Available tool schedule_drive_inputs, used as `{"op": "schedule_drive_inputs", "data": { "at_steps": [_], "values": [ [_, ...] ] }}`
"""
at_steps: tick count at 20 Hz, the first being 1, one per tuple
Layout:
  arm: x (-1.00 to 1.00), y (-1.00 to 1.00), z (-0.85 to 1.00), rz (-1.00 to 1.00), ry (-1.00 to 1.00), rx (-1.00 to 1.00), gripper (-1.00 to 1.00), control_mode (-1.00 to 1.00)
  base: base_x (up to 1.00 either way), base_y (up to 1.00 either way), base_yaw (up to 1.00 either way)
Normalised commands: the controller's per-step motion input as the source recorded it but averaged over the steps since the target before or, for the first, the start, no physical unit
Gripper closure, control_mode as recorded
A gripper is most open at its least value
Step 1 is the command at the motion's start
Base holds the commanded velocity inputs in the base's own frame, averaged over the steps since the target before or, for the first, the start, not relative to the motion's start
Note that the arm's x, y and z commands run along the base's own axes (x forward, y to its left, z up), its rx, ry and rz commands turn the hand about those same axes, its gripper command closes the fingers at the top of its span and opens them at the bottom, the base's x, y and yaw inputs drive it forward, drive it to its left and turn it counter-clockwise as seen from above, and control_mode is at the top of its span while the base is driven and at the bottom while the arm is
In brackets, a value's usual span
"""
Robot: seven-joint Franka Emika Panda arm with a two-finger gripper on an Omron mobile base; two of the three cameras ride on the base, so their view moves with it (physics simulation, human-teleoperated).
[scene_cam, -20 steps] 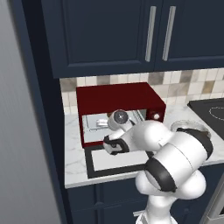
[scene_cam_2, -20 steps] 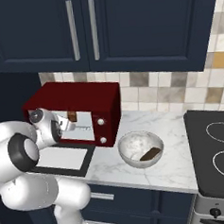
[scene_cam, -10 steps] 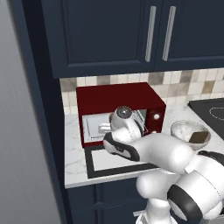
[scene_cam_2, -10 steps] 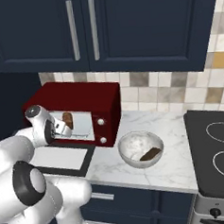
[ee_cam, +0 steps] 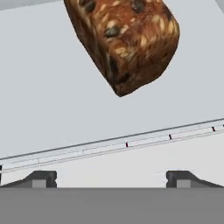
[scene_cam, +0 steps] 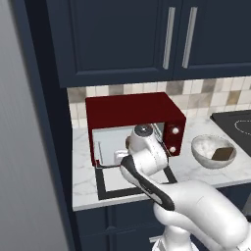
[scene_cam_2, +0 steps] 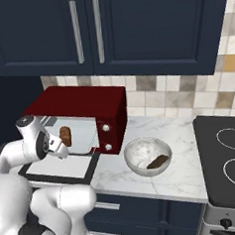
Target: Pick up the heated bread from the toaster oven and place it in the bowl. Then move the bread bowl to the dining counter.
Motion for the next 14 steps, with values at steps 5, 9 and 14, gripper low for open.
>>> {"op": "schedule_drive_inputs", "data": {
  "at_steps": [5, 9, 14],
  "values": [
    [-1.00, -0.21, -0.22, 0.00, 0.11, -0.01, -1.00, -1.00, 0.00, 0.00, 0.00],
    [-0.85, -0.17, 0.11, 0.00, 0.00, 0.03, -1.00, -1.00, 0.00, 0.00, 0.00],
    [-0.13, 0.00, 0.92, -0.04, -0.07, 0.11, -1.00, -1.00, 0.00, 0.00, 0.00]
  ]
}}
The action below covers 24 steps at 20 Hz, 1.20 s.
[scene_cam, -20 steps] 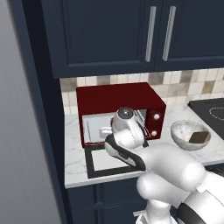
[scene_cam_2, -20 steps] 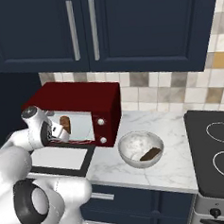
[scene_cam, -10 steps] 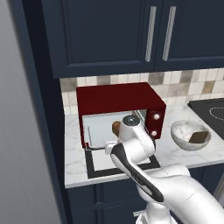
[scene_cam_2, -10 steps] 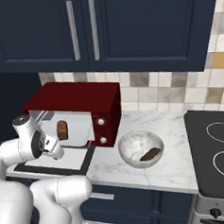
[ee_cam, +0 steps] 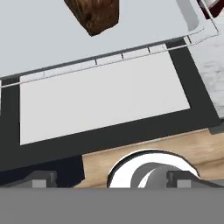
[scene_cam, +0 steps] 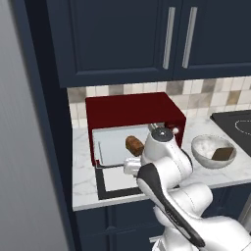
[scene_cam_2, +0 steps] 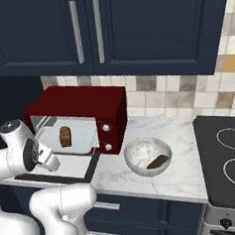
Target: Pick up the heated bread from the toaster oven and place it in the bowl. Then move the bread bowl to the dining counter.
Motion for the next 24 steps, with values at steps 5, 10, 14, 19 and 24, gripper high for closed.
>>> {"op": "schedule_drive_inputs", "data": {
  "at_steps": [5, 10, 14, 19, 24],
  "values": [
    [0.00, -0.05, 0.98, 0.00, -0.06, 0.02, -1.00, -1.00, 0.00, 0.00, 0.00],
    [0.06, -0.29, 0.34, 0.16, -0.17, 0.01, -1.00, -1.00, 0.00, 0.00, 0.00],
    [0.07, 0.04, 0.00, 0.02, 0.00, -0.08, -1.00, -1.00, 0.00, 0.00, 0.00],
    [0.38, -0.09, -0.03, 0.20, 0.04, -0.10, -1.00, -1.00, 0.00, 0.00, 0.00],
    [0.63, 0.00, 0.00, 0.11, 0.00, -0.08, -1.00, -1.00, 0.00, 0.00, 0.00]
  ]
}}
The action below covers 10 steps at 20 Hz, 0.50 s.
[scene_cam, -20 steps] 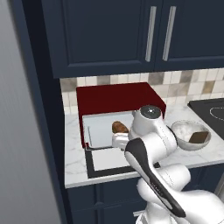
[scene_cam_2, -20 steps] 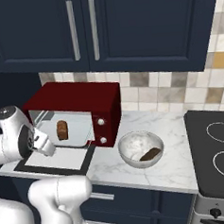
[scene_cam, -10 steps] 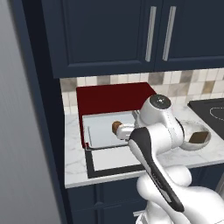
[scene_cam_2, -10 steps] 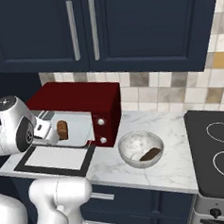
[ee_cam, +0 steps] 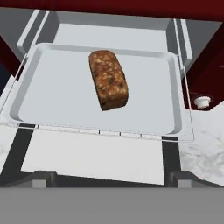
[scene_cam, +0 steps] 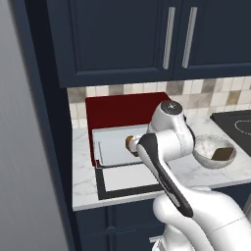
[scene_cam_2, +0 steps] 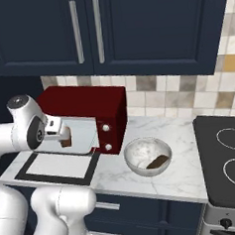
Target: Pick up the heated bread from the toaster oven and place it in the bowl. Then move the bread bowl to the dining counter.
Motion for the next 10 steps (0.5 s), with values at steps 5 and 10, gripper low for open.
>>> {"op": "schedule_drive_inputs", "data": {
  "at_steps": [5, 10],
  "values": [
    [0.13, 0.00, 0.00, 0.00, 0.00, -0.02, -1.00, -1.00, 0.00, 0.00, 0.00],
    [0.00, 0.00, 0.00, 0.00, 0.00, 0.00, -1.00, -1.00, 0.00, 0.00, 0.00]
  ]
}}
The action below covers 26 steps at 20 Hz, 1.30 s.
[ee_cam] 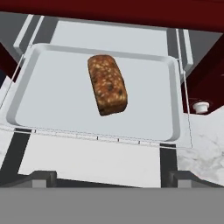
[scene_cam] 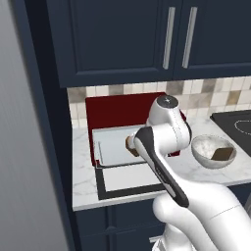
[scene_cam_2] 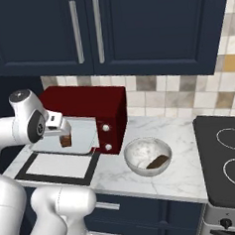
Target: Pick up the heated bread from the toaster oven and place it in the bowl. Then move the bread bowl to the dining counter.
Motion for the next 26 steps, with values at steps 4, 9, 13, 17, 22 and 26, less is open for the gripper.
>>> {"op": "schedule_drive_inputs", "data": {
  "at_steps": [4, 9, 13, 17, 22, 26],
  "values": [
    [0.00, 0.00, 0.00, 0.00, 0.00, 0.00, -1.00, -1.00, 0.00, 0.00, 0.00],
    [0.02, 0.00, 0.00, 0.00, -0.01, 0.00, -1.00, -1.00, 0.00, 0.00, 0.00],
    [0.28, 0.00, 0.00, 0.00, 0.00, 0.00, -1.00, -1.00, 0.00, 0.00, 0.00],
    [0.45, 0.00, 0.00, 0.00, 0.00, 0.00, -1.00, -1.00, 0.00, 0.00, 0.00],
    [0.54, 0.00, -0.06, 0.00, 0.00, 0.00, -1.00, -1.00, 0.00, 0.00, 0.00],
    [0.33, 0.00, -0.26, 0.00, 0.00, 0.00, -1.00, -1.00, 0.00, 0.00, 0.00]
  ]
}}
